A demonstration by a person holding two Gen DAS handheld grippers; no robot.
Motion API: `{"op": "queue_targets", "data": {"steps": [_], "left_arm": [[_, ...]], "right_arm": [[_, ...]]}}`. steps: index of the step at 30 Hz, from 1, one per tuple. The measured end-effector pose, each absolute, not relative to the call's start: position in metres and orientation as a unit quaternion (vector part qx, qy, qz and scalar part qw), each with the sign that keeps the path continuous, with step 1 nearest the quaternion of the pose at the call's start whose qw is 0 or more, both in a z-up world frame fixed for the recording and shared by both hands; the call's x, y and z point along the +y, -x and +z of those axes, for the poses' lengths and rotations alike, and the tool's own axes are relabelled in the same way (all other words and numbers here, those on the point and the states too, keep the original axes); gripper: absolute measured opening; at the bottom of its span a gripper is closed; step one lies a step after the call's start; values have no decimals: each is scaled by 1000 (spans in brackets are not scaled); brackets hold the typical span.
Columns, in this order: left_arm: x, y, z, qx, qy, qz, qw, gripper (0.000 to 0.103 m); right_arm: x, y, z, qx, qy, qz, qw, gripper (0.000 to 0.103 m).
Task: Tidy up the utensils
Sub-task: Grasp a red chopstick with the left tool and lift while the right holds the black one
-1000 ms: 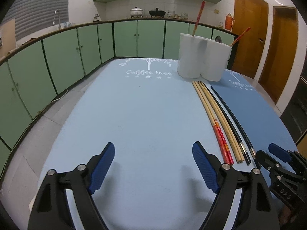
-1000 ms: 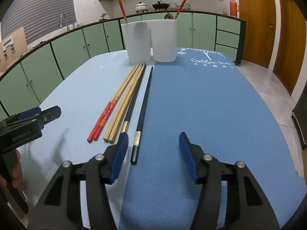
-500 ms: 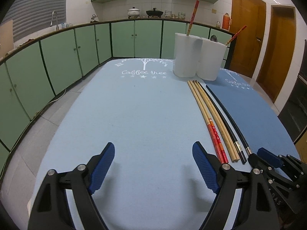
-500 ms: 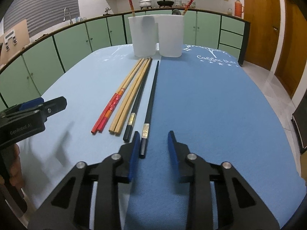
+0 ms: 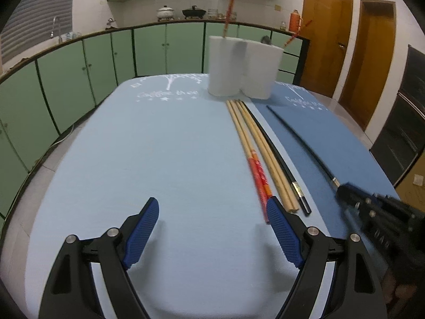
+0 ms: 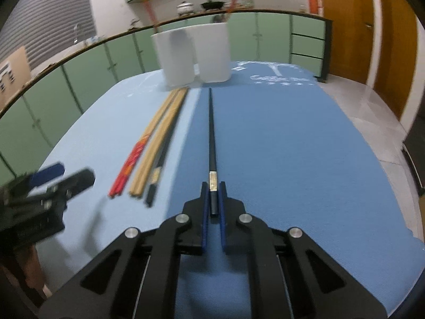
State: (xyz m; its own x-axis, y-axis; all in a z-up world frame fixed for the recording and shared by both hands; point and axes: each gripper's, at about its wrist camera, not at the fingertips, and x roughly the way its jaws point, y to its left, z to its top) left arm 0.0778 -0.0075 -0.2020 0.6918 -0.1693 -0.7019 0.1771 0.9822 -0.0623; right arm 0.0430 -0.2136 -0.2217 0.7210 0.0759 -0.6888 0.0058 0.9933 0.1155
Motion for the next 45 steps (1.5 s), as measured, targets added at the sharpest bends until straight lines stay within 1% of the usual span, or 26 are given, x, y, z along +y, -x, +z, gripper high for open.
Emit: {"op": "queue_targets", "data": {"steps": [8,10,21,23,24,25,26,28,29,31,32,33,39,45], "left_arm": [[-20,-81,-210,393,-11,-100,914,75],[-21,-83,-212,398,-10,-100,912,71],[-26,-84,-215,407,-22,-94,908,70],[-27,-84,-215,407,-23,-92,909,66],[-27,-84,-215,406,-23,-91,909,61],[-27,-84,-215,404,-22,-90,910,55],[-27,-84,-215,403,-21,-90,910,51],[-28,-84,-215,400,-23,-90,912,37],[-29,-84,-214,398,-26,-88,913,33],[-30,-85,-214,395,-29,-89,914,14],[-30,-85,-214,395,-29,-92,913,9],[-30,-85,-215,396,-30,-95,913,6],[-28,-84,-210,388,-25,-101,916,6],[-27,-76,-185,354,-28,-105,929,6]], "right_arm": [[-222,-44,-220,366,-58,9,929,6],[-221,-44,-220,365,-56,12,929,6],[-221,-44,-219,366,-56,13,929,6],[-221,-44,-219,366,-56,13,929,6],[-221,-44,-219,366,-56,14,929,6],[-221,-45,-219,367,-56,14,929,6],[-221,-45,-219,367,-56,14,928,6],[-221,-44,-219,368,-55,15,928,6],[-220,-44,-219,368,-55,15,928,6],[-220,-44,-219,368,-55,15,928,6],[-220,-44,-219,368,-55,15,928,6],[-220,-44,-219,368,-55,15,928,6],[-220,-43,-216,365,-48,16,930,6],[-222,-42,-205,353,-38,17,935,6]]}}
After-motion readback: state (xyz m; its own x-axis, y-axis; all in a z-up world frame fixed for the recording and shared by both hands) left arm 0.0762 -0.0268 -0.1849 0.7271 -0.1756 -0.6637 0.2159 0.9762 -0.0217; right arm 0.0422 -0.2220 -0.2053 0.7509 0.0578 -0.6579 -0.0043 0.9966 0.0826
